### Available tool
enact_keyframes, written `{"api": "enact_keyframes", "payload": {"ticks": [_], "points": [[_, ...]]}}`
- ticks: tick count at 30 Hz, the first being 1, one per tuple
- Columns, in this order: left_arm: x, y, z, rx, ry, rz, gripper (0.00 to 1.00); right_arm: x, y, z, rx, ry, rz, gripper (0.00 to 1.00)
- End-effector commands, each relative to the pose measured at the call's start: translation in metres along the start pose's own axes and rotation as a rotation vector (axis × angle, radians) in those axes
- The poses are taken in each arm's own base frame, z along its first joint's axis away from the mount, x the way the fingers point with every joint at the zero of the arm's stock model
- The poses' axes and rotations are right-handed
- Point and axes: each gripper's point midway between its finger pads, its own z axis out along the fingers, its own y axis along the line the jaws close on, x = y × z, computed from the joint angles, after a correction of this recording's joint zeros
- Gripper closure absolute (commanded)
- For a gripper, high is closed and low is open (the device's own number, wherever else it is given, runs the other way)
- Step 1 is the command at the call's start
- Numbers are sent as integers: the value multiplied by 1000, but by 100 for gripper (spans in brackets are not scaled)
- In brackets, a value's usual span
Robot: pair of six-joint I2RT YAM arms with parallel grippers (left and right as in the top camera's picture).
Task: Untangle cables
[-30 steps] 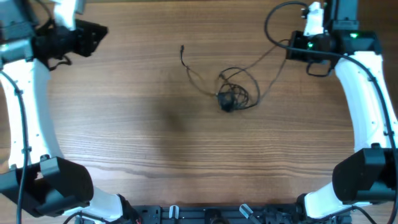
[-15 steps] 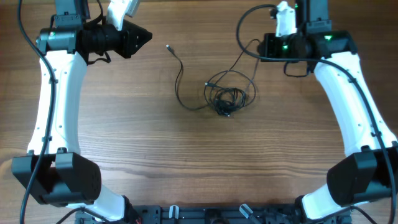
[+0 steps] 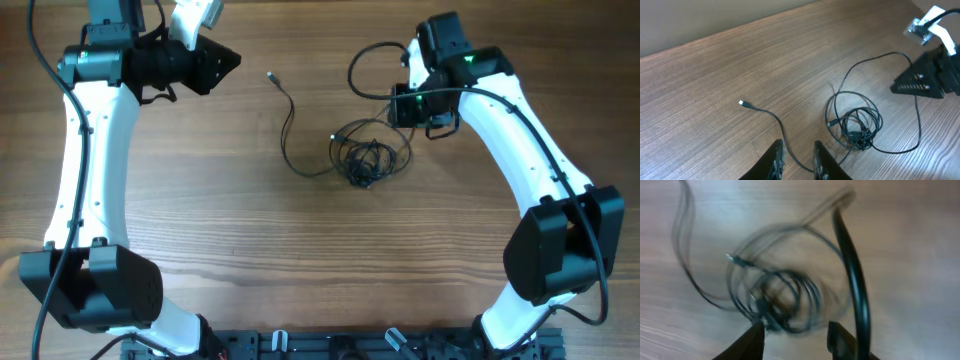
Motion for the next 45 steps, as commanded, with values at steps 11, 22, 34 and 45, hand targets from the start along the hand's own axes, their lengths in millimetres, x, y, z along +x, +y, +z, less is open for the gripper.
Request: {"api": "enact_keyframes", "payload": {"ticks": [11, 22, 34, 45], "points": [[8, 2, -2, -4, 34, -40, 79, -3, -52, -56, 345, -168, 225, 51], [8, 2, -2, -5, 31, -37, 79, 19, -15, -45, 142, -37, 130, 43], [7, 3, -2, -5, 30, -35, 79, 66, 24, 28, 37, 55, 115, 43], [7, 3, -2, -5, 29, -35, 80, 84, 9, 64, 99, 28, 230, 44]]}}
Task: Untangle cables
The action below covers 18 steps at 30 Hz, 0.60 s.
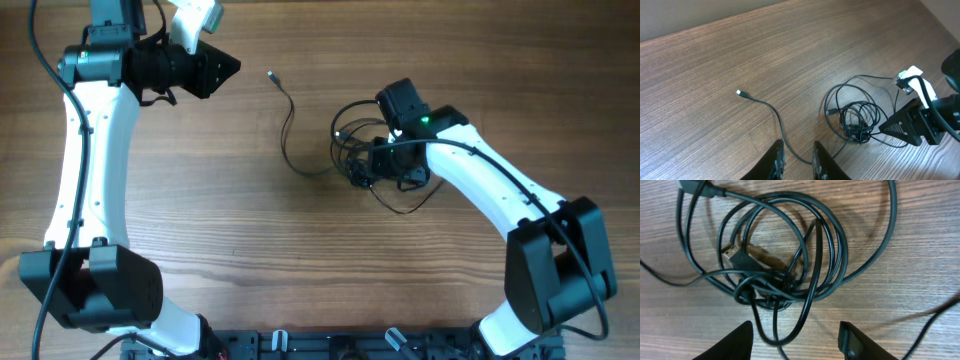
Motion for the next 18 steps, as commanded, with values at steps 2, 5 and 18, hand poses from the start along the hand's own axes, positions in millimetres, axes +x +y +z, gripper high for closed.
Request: {"api": "enact_keyframes", "payload": {"ticks": [2, 5, 18], "points": [[-2, 4, -2, -6, -8, -7, 80, -5, -8, 5, 28, -48, 50, 44], [-2, 4, -2, -6, -8, -7, 80, -14, -9, 6, 43, -91, 56, 46], [-2, 3, -2, -2, -9, -7, 80, -21, -17, 35, 93, -92, 66, 66]]}}
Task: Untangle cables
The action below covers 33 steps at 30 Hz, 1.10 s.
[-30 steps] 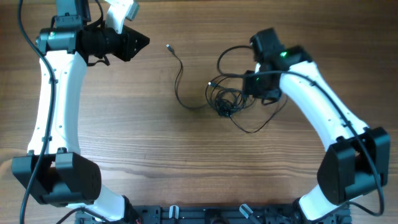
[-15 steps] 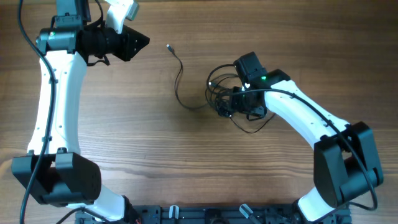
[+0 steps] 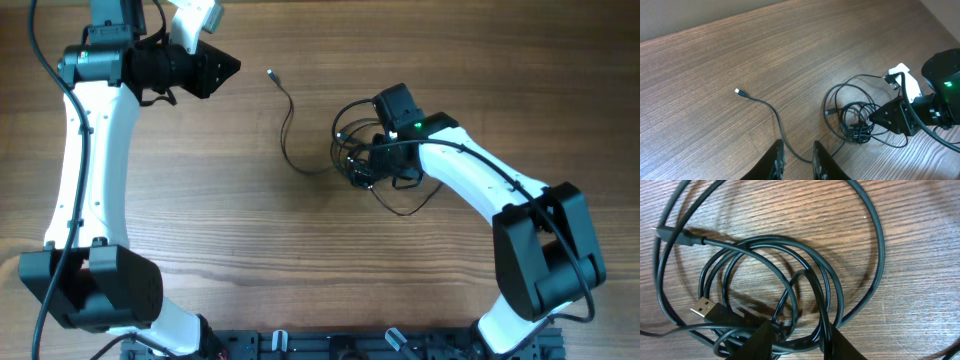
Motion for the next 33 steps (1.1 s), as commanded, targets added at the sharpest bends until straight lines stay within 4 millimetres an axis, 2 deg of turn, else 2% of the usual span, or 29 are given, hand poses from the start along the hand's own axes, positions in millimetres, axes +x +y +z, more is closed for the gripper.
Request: {"api": "enact_keyframes", "payload": {"ticks": [1, 5, 9, 13, 17, 24, 28, 31, 32, 33], "points": [[-2, 3, -2, -3, -9, -7, 80, 1, -7, 11, 39, 0, 13, 67], [-2, 3, -2, -2, -8, -8, 80, 1, -14, 10, 76, -9, 34, 67], [-2, 3, -2, -2, -6, -9, 80, 5, -30, 8, 157, -6, 77, 66], [-2, 3, -2, -1, -6, -10, 80, 7, -31, 8, 159, 0, 80, 63], [-2, 3, -2, -1, -6, -10, 80, 6, -27, 9, 141, 1, 86, 66], [-2, 2, -2, 2, -7, -10, 80, 12, -29, 23, 152, 34, 103, 69], [-2, 3, -2, 2, -7, -10, 80, 13, -20, 24, 107, 47, 103, 77], [-2, 3, -2, 2, -7, -10, 80, 10, -9, 25, 48, 49, 103, 87], [-2, 3, -2, 2, -7, -10, 80, 9, -4, 25, 27, 47, 91, 95], [-1, 2, -2, 3, -5, -11, 80, 5, 2, 25, -3, 36, 71, 95]]}}
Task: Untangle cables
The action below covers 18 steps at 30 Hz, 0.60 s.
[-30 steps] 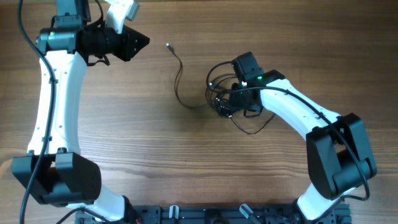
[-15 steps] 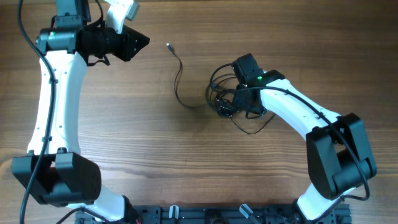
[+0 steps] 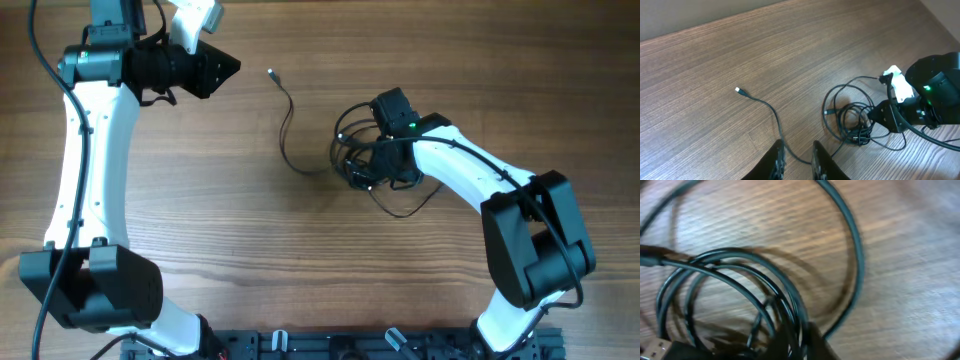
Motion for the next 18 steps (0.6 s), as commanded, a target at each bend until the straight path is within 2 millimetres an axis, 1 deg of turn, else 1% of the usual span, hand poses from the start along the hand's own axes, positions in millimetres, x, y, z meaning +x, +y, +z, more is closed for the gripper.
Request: {"api": "enact_keyframes", "payload": {"ticks": [1, 2, 4, 6, 8, 10, 12, 13, 14, 16, 18], "points": [[-1, 2, -2, 3, -5, -12, 80, 2, 17, 3, -88, 21, -46, 95], [-1, 2, -2, 4, -3, -14, 80, -3, 22, -3, -110, 4, -56, 95], [1, 0, -2, 12, 5, -20, 80, -16, 33, -21, -150, -47, -97, 96], [1, -6, -2, 46, -1, -20, 76, -33, 44, -51, -196, -127, -132, 95], [0, -11, -2, 70, -7, -20, 69, -49, 51, -79, -240, -198, -145, 96], [0, -14, -2, 88, -11, -22, 67, -69, 57, -107, -285, -268, -128, 96], [-4, -23, -3, 145, -33, -10, 65, -88, 62, -131, -328, -334, -111, 95], [-5, -32, -5, 189, -46, 17, 65, -93, 65, -138, -347, -348, -110, 95], [-6, -41, -6, 239, -62, 38, 65, -99, 74, -147, -401, -366, -127, 95], [-5, -56, -7, 305, -72, 93, 63, -106, 90, -159, -486, -397, -142, 95], [0, -63, -2, 328, -57, 132, 60, -108, 96, -163, -529, -399, -124, 95]]}}
